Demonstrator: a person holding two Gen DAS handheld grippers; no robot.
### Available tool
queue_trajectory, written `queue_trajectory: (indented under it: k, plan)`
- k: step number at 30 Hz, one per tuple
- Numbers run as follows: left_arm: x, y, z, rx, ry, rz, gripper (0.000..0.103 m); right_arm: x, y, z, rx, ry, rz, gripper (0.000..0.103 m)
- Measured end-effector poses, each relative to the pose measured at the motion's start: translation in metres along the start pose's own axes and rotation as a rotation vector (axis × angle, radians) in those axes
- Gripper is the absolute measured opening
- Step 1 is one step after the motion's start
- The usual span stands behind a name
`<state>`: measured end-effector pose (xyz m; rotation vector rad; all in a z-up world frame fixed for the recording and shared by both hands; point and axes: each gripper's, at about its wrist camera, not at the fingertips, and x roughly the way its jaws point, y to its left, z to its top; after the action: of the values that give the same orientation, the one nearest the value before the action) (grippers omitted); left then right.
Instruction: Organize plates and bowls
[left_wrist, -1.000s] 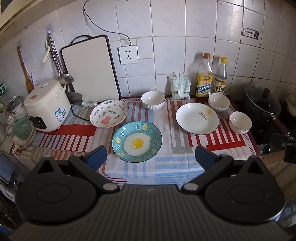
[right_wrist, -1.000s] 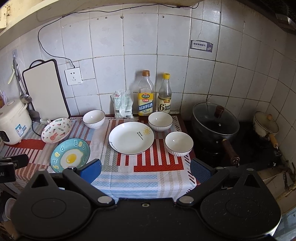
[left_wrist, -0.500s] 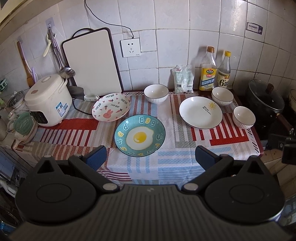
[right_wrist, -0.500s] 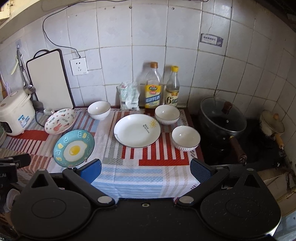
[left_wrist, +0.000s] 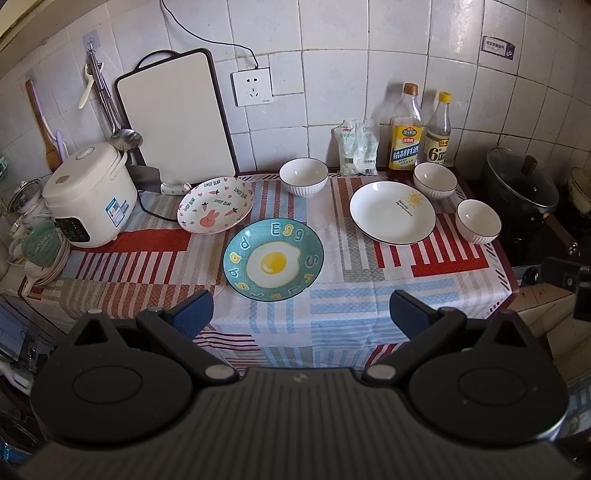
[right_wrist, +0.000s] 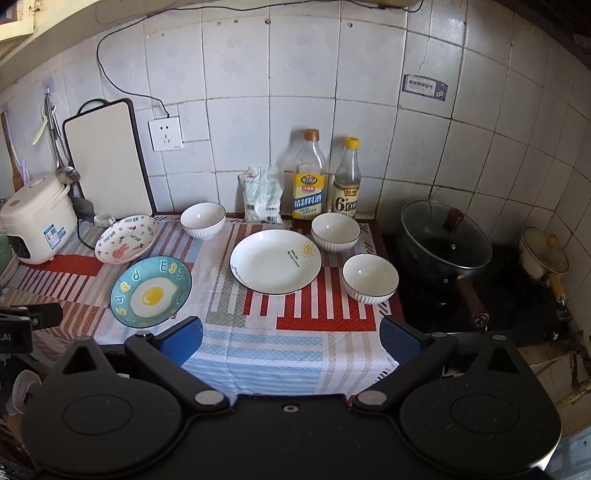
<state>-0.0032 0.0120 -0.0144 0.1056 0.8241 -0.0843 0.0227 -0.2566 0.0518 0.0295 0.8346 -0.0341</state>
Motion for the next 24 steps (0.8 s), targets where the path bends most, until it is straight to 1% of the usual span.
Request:
queue_trajectory:
  k: [5,11,14,18,24]
  plan:
    - [-0.013,-0.005,0.000,0.029,-0.045,0.012,0.103,-0.004,-0.002,0.001,0.007,-0.015,-0.016,0.103]
    - [-0.020,-0.006,0.001,0.029,-0.062,-0.007,0.103,-0.013,0.003,0.000,-0.040,-0.032,-0.049,0.103]
    - [-0.023,-0.009,0.000,0.038,-0.074,-0.005,0.103,-0.014,0.003,0.000,-0.040,-0.038,-0.040,0.103]
    - [-0.023,-0.007,-0.001,0.013,-0.072,-0.022,0.103,-0.014,0.000,0.000,-0.030,-0.051,-0.024,0.103]
    - [-0.019,-0.007,-0.005,0.000,-0.071,-0.007,0.103,-0.012,-0.002,-0.004,-0.007,-0.073,0.016,0.103]
